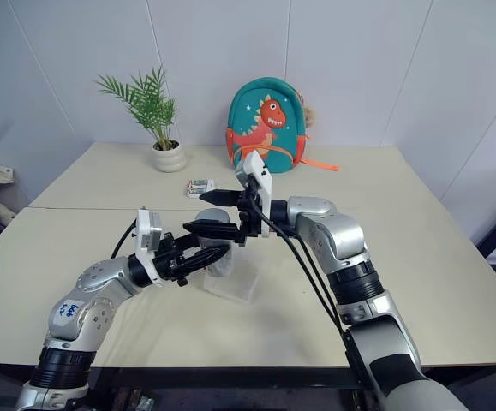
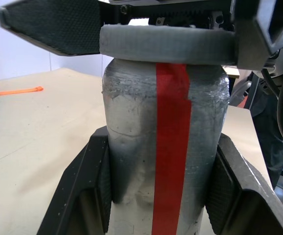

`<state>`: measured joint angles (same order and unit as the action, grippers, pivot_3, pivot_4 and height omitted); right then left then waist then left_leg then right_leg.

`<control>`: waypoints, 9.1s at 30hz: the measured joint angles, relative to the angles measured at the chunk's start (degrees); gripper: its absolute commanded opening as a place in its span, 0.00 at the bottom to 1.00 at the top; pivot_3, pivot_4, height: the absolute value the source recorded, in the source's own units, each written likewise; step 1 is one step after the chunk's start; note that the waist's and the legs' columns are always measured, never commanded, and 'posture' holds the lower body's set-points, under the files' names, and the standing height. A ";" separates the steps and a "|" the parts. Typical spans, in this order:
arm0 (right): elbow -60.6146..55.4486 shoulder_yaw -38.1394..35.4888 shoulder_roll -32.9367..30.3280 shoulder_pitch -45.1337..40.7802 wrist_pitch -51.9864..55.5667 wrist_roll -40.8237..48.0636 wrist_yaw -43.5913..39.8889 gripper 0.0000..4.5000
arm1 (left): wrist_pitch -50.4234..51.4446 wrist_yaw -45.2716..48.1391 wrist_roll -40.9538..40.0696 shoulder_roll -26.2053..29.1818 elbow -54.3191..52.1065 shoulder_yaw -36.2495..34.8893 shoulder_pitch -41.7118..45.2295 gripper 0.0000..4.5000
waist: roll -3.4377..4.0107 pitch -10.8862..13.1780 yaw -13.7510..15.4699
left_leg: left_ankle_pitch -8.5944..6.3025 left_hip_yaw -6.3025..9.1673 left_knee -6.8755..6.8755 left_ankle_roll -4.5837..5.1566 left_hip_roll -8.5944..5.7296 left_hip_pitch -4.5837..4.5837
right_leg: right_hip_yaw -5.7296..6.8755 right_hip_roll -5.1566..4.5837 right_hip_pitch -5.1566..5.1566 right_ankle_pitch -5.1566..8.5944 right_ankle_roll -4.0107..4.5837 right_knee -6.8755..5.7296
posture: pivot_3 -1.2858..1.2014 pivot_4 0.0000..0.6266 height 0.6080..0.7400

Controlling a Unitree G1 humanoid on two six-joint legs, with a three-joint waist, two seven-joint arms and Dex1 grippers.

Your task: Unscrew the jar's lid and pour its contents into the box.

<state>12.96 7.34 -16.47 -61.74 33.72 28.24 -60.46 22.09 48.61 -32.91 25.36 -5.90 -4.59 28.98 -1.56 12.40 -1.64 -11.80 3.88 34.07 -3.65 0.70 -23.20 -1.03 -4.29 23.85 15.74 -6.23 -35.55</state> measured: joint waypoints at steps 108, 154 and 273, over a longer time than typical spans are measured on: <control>-2.57 -1.48 -0.93 -0.20 6.45 3.35 -0.74 0.99 | -0.96 1.84 0.56 -0.72 2.03 0.11 1.94 0.44 | 0.01 0.00 -0.04 | -0.02 -0.11 0.01 0.00 0.07 0.00 | -0.14 0.11 0.05 -0.01 -0.01 -0.02 | 0.52 0.24 1.00; 5.23 -16.42 -11.44 24.53 -12.54 -4.94 14.79 0.57 | 7.78 -1.48 -5.27 2.20 1.69 -5.20 4.18 0.44 | 0.03 0.02 -0.31 | -0.06 -0.50 0.01 0.06 0.07 0.14 | -0.60 0.17 0.06 -0.03 -0.11 0.00 | 0.52 0.24 1.00; -32.74 -16.58 -19.91 37.85 -2.03 10.86 13.30 1.00 | -1.45 -31.86 32.70 3.41 23.66 -12.58 10.89 0.44 | -0.02 0.01 0.15 | -0.89 -1.45 1.82 0.78 0.14 0.13 | -1.61 0.30 -0.23 -0.39 -0.79 -0.10 | 0.52 0.24 1.00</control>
<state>-19.78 -9.24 -36.39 -23.89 31.68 39.10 -47.16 20.64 16.75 -0.20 28.77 17.76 -17.18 39.87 -1.58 12.41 -1.49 -12.69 2.43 35.88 -2.88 0.84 -23.07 -2.64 -4.00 23.62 15.35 -7.02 -35.65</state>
